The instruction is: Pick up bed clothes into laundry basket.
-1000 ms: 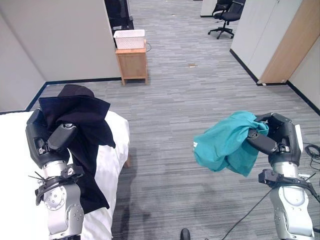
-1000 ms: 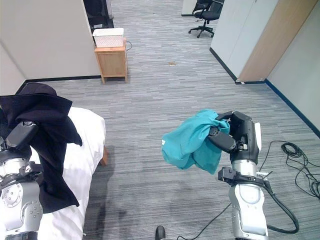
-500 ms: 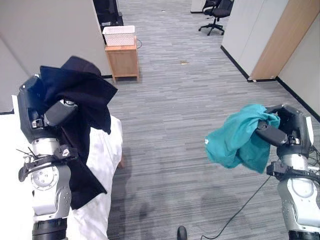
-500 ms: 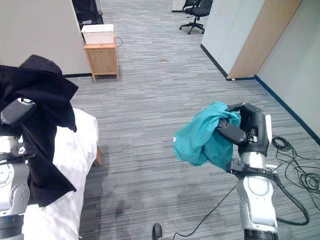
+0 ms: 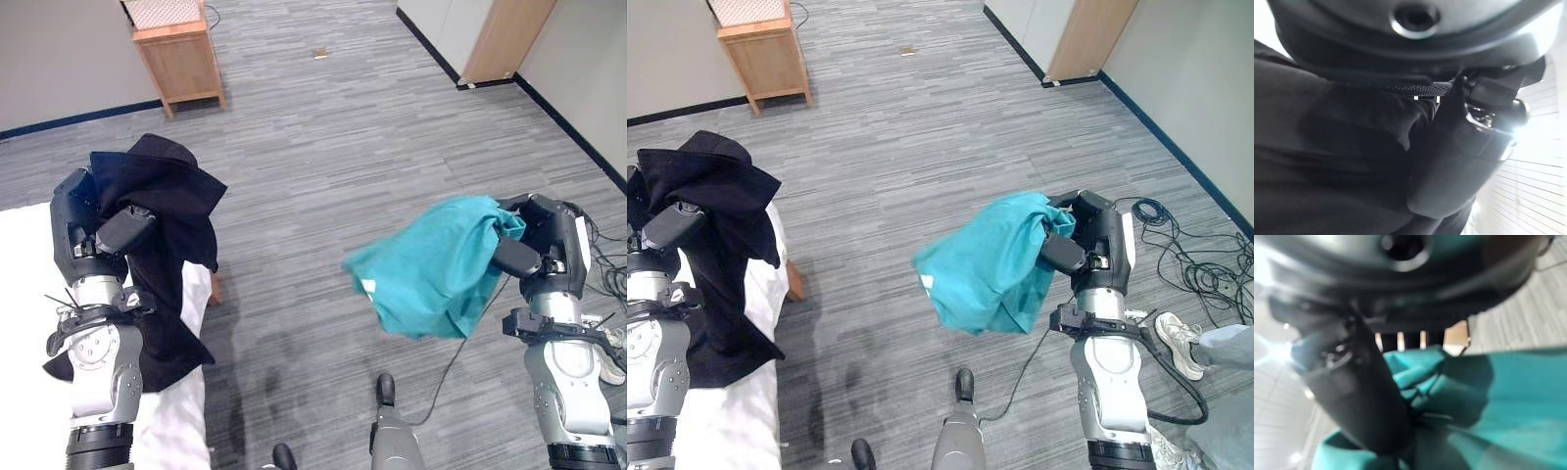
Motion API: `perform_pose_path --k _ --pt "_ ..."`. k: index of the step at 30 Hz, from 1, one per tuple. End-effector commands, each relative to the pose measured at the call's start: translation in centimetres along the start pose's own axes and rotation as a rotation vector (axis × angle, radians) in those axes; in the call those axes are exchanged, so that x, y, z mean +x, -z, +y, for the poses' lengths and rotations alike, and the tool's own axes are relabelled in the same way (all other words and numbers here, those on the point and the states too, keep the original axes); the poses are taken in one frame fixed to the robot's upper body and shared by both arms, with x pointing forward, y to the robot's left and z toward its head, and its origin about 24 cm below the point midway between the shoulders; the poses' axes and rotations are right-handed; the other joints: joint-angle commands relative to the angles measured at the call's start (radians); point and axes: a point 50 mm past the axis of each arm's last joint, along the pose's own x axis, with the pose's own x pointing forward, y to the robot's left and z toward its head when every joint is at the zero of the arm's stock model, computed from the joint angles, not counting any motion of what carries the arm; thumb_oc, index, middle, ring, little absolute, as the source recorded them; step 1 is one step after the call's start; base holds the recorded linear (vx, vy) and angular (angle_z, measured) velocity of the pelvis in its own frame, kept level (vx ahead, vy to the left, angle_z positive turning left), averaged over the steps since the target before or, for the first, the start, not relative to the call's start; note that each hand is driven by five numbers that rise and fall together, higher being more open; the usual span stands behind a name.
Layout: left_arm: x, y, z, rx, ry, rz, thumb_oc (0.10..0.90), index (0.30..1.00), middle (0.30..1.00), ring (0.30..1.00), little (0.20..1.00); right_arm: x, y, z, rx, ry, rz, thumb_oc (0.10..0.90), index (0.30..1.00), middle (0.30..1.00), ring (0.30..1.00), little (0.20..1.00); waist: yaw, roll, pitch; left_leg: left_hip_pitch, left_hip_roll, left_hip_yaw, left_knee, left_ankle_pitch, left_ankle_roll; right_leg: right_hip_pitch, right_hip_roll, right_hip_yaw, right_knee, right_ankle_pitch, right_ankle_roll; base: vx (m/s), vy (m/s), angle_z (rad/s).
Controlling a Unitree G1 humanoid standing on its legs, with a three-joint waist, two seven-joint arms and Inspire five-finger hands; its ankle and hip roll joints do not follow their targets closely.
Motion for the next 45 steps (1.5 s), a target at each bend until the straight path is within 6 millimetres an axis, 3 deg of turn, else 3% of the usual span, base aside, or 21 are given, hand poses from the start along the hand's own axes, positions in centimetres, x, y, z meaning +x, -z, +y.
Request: perform_pose_path --k 1,2,3,4,8,10,12,15,18,19,20,21,26,30,34,39,41,42,43,44,45 --pt "1.8 -7.1 -1.8 -0.002 0.127 -0.355 0.400 0.300 0.300 0.300 0.300 2.1 -7.4 0.3 0.039 0.002 -0.399 0.400 0.300 0.300 0.300 0.300 -0.006 0.032 -0.120 0.032 0.112 -0.061 0.148 -0.027 -0.007 -0.026 0.043 0.006 0.091 -0.122 0.047 0.45 -0.702 0.03" --pt "1.5 -6.7 -1.8 -0.038 0.115 -0.339 0.400 0.300 0.300 0.300 0.300 2.5 -7.6 0.8 0.075 -0.039 -0.405 0.400 0.300 0.300 0.300 0.300 0.025 0.023 -0.102 -0.129 0.160 -0.136 0.521 0.166 0.003 0.064 0.110 -0.014 0.094 -0.190 -0.047 0.23 -0.498 -0.06" --pt "1.5 -6.7 -1.8 -0.038 0.115 -0.341 0.400 0.300 0.300 0.300 0.300 2.5 -7.6 0.8 0.076 -0.039 -0.406 0.400 0.300 0.300 0.300 0.300 0.021 0.022 -0.102 -0.141 0.160 -0.143 0.531 0.169 0.002 0.061 0.109 -0.018 0.091 -0.184 -0.050 0.42 -0.779 0.07" --pt "1.5 -6.8 -2.1 -0.073 0.125 -0.344 0.400 0.300 0.300 0.300 0.300 2.6 -8.0 0.5 0.075 -0.042 -0.416 0.400 0.300 0.300 0.300 0.300 0.045 -0.008 -0.073 -0.249 0.174 -0.137 0.694 0.228 0.009 0.124 0.119 -0.022 0.077 -0.220 -0.102 0.13 -0.312 -0.07" --pt "1.4 -6.7 -2.4 -0.079 0.145 -0.338 0.400 0.300 0.300 0.300 0.300 2.9 -7.8 -0.1 0.041 -0.024 -0.397 0.400 0.300 0.300 0.300 0.300 0.068 -0.019 -0.051 -0.368 0.150 -0.140 0.782 0.189 0.000 0.172 0.123 -0.043 0.066 -0.245 -0.116 0.25 -0.257 0.04" --pt "1.0 -6.4 -2.6 -0.064 0.160 -0.321 0.400 0.300 0.300 0.300 0.300 2.6 -7.9 -0.6 0.031 -0.012 -0.399 0.400 0.300 0.300 0.300 0.300 0.094 -0.003 -0.066 -0.462 0.190 -0.017 0.567 0.198 -0.024 0.256 0.123 -0.097 0.029 -0.282 -0.100 0.61 -0.103 0.26" --pt "0.9 -6.4 -2.7 -0.043 0.162 -0.319 0.400 0.300 0.300 0.300 0.300 2.5 -7.6 -0.2 0.018 -0.026 -0.388 0.400 0.300 0.300 0.300 0.300 0.129 0.028 -0.077 -0.462 0.099 -0.043 0.259 0.239 -0.020 0.292 0.133 -0.098 0.029 -0.318 -0.077 0.52 0.091 0.06" --pt "0.8 -6.7 -2.1 -0.008 0.148 -0.332 0.400 0.300 0.300 0.300 0.300 2.7 -7.3 0.3 0.008 -0.048 -0.369 0.400 0.300 0.300 0.300 0.300 0.150 0.042 -0.088 -0.450 0.050 -0.058 0.153 0.282 -0.029 0.351 0.140 -0.106 0.015 -0.337 -0.069 0.45 0.062 -0.33" --pt "0.6 -7.1 -1.2 0.043 0.121 -0.350 0.400 0.300 0.300 0.300 0.300 2.5 -6.8 1.0 0.027 -0.062 -0.358 0.400 0.300 0.300 0.300 0.300 0.166 0.036 -0.142 -0.391 -0.002 -0.034 0.137 0.202 0.032 0.383 0.091 -0.112 0.090 -0.365 -0.033 0.54 0.186 -0.51" --pt "0.6 -7.1 -1.2 0.053 0.125 -0.346 0.400 0.300 0.300 0.300 0.300 2.3 -6.5 1.1 0.031 -0.057 -0.346 0.400 0.300 0.300 0.300 0.300 0.164 0.025 -0.150 -0.340 -0.043 -0.018 0.131 0.144 0.082 0.336 0.033 -0.119 0.293 -0.282 0.006 0.42 0.234 -0.35" --pt "0.6 -7.1 -1.2 0.054 0.124 -0.346 0.400 0.300 0.300 0.300 0.300 2.3 -6.5 1.1 0.031 -0.057 -0.347 0.400 0.300 0.300 0.300 0.300 0.167 0.025 -0.151 -0.342 -0.043 -0.014 0.129 0.149 0.087 0.328 0.032 -0.115 0.301 -0.280 0.008 0.44 0.347 0.00" --pt "0.7 -7.2 -1.4 0.050 0.124 -0.354 0.400 0.300 0.300 0.300 0.300 2.1 -6.5 1.1 0.033 -0.049 -0.351 0.400 0.300 0.300 0.300 0.300 0.148 0.031 -0.129 -0.282 -0.067 -0.018 0.114 0.112 0.122 0.227 0.002 -0.095 0.511 -0.151 0.040 0.14 0.194 0.16" --pt "1.0 -7.8 -1.8 0.049 0.115 -0.384 0.400 0.300 0.300 0.300 0.300 2.2 -6.1 1.5 0.044 -0.048 -0.332 0.400 0.300 0.300 0.300 0.300 0.118 0.059 -0.085 -0.178 -0.064 -0.003 0.088 0.059 0.156 0.044 -0.034 -0.134 0.673 -0.118 0.039 0.24 0.168 0.28" --pt "0.9 -8.4 -1.7 0.050 0.110 -0.409 0.400 0.300 0.300 0.300 0.300 1.7 -5.6 -0.2 0.014 0.009 -0.299 0.400 0.300 0.300 0.300 0.300 0.070 0.055 -0.059 -0.104 -0.079 -0.067 0.083 0.000 0.145 -0.078 0.031 -0.074 0.554 -0.175 0.022 0.38 -0.066 0.45" --pt "1.0 -8.3 -1.6 0.021 0.067 -0.424 0.400 0.300 0.300 0.300 0.300 0.4 -5.0 -1.7 0.010 0.081 -0.280 0.400 0.300 0.300 0.300 0.300 0.010 0.037 -0.073 -0.007 -0.087 -0.139 0.058 -0.088 0.090 -0.108 0.050 0.037 0.111 -0.148 0.047 0.46 -0.170 0.84" --pt "0.1 -8.0 0.3 0.049 -0.027 -0.421 0.400 0.300 0.300 0.300 0.300 -0.4 -5.1 -2.8 -0.011 0.124 -0.288 0.400 0.300 0.300 0.300 0.300 0.000 0.036 -0.095 0.078 -0.056 -0.165 0.111 -0.143 0.055 -0.113 0.023 -0.013 0.074 -0.085 0.069 0.48 -0.224 0.86" --pt "-0.4 -7.3 1.5 0.048 -0.082 -0.392 0.400 0.300 0.300 0.300 0.300 -0.5 -5.4 -2.8 -0.006 0.121 -0.296 0.400 0.300 0.300 0.300 0.300 -0.015 0.048 -0.114 0.058 -0.012 -0.197 0.236 -0.087 0.015 -0.085 0.051 -0.010 0.126 -0.115 0.035 0.53 -0.425 0.41" --pt "-0.8 -6.4 2.3 0.009 -0.138 -0.359 0.400 0.300 0.300 0.300 0.300 -0.1 -5.8 -2.4 0.002 0.087 -0.319 0.400 0.300 0.300 0.300 0.300 -0.008 0.046 -0.107 -0.070 0.031 -0.213 0.524 0.106 -0.016 -0.030 0.090 -0.006 0.147 -0.162 -0.023 0.70 -0.774 0.40" --pt "-0.9 -6.2 3.1 -0.021 -0.159 -0.341 0.400 0.300 0.300 0.300 0.300 0.4 -6.8 -2.4 -0.003 0.055 -0.355 0.400 0.300 0.300 0.300 0.300 0.020 0.015 -0.090 -0.194 0.044 -0.206 0.794 0.202 -0.015 0.049 0.116 -0.021 0.128 -0.210 -0.083 0.74 -0.962 0.24" --pt "-1.1 -5.9 3.2 -0.051 -0.163 -0.326 0.400 0.300 0.300 0.300 0.300 0.6 -7.3 -3.0 -0.017 0.076 -0.367 0.400 0.300 0.300 0.300 0.300 0.053 -0.019 -0.066 -0.320 0.056 -0.169 0.976 0.205 -0.008 0.126 0.123 -0.018 0.106 -0.249 -0.125 0.47 -0.673 0.00" --pt "-1.1 -5.9 3.2 -0.053 -0.161 -0.326 0.400 0.300 0.300 0.300 0.300 0.6 -7.3 -3.0 -0.016 0.078 -0.367 0.400 0.300 0.300 0.300 0.300 0.054 -0.015 -0.064 -0.329 0.061 -0.171 0.993 0.199 -0.006 0.126 0.127 -0.019 0.105 -0.249 -0.126 0.46 -0.494 -0.01"
